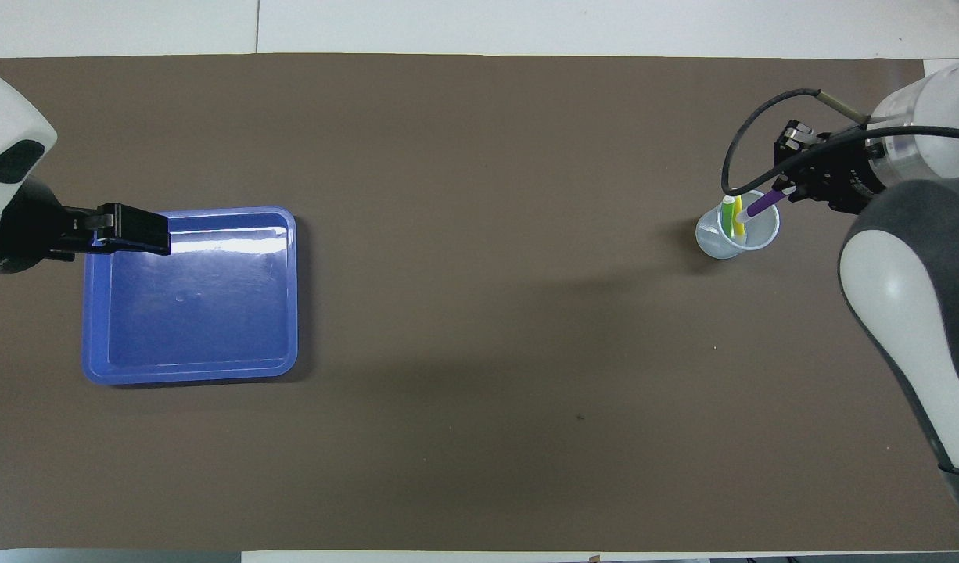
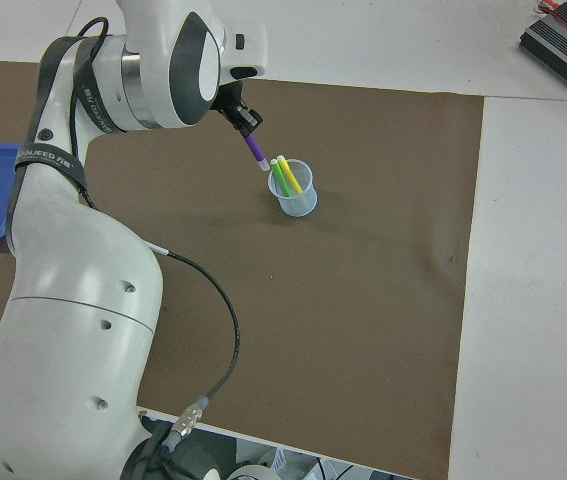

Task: Right arm passes pens to left for tray arrangement
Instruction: 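Lift the purple pen with the right gripper while the left gripper approaches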

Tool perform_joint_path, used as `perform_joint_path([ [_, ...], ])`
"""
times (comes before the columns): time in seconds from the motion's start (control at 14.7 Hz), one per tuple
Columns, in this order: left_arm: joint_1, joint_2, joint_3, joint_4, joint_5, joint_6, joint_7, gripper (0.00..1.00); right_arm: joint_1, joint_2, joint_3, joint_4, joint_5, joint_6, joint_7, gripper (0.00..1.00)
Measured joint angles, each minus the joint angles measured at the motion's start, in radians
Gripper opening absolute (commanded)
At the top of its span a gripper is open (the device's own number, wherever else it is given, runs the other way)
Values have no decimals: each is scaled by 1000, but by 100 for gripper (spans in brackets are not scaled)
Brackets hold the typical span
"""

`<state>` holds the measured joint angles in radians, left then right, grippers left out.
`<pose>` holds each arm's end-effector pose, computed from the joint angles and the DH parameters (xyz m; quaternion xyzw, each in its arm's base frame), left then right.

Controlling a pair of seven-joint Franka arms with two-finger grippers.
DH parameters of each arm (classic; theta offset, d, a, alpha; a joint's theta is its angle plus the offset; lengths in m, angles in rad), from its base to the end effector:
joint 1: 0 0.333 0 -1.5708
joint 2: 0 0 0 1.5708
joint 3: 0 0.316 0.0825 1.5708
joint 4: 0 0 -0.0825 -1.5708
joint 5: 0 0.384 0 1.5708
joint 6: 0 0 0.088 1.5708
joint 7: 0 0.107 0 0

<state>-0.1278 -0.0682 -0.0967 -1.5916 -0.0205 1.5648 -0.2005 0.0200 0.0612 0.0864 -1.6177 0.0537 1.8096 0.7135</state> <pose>0.5186 -0.1227 0.6511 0.9997 -0.0122 0.0186 0.0111 0.5898 0.0660 0.5896 -0.9504 0.3028 -0.0484 0.0527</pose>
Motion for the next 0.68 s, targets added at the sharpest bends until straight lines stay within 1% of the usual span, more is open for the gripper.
perform_joint_path([
  [0.07, 0, 0, 0, 0, -11, -8, 0, 100, 0, -14, 2, 0, 67, 0, 0, 0],
  [0.2, 1, 0, 3, 0, -95, -18, -54, 100, 1, -26, 7, 3, 199, 8, 2, 0],
  [0.34, 2, 0, 4, 0, -203, -19, -226, 100, 3, -25, 11, 11, 311, 54, 29, 0],
  [0.48, 2, 0, 4, 0, -315, -14, -413, 100, 4, -23, 43, 14, 402, 108, 92, 0],
  [0.54, 2, 0, 3, 1, -370, -5, -504, 100, 6, -22, 68, 15, 432, 133, 135, 0],
  [0.68, 1, 0, 2, 1, -477, 34, -713, 100, 13, -19, 124, 22, 452, 159, 234, 0],
])
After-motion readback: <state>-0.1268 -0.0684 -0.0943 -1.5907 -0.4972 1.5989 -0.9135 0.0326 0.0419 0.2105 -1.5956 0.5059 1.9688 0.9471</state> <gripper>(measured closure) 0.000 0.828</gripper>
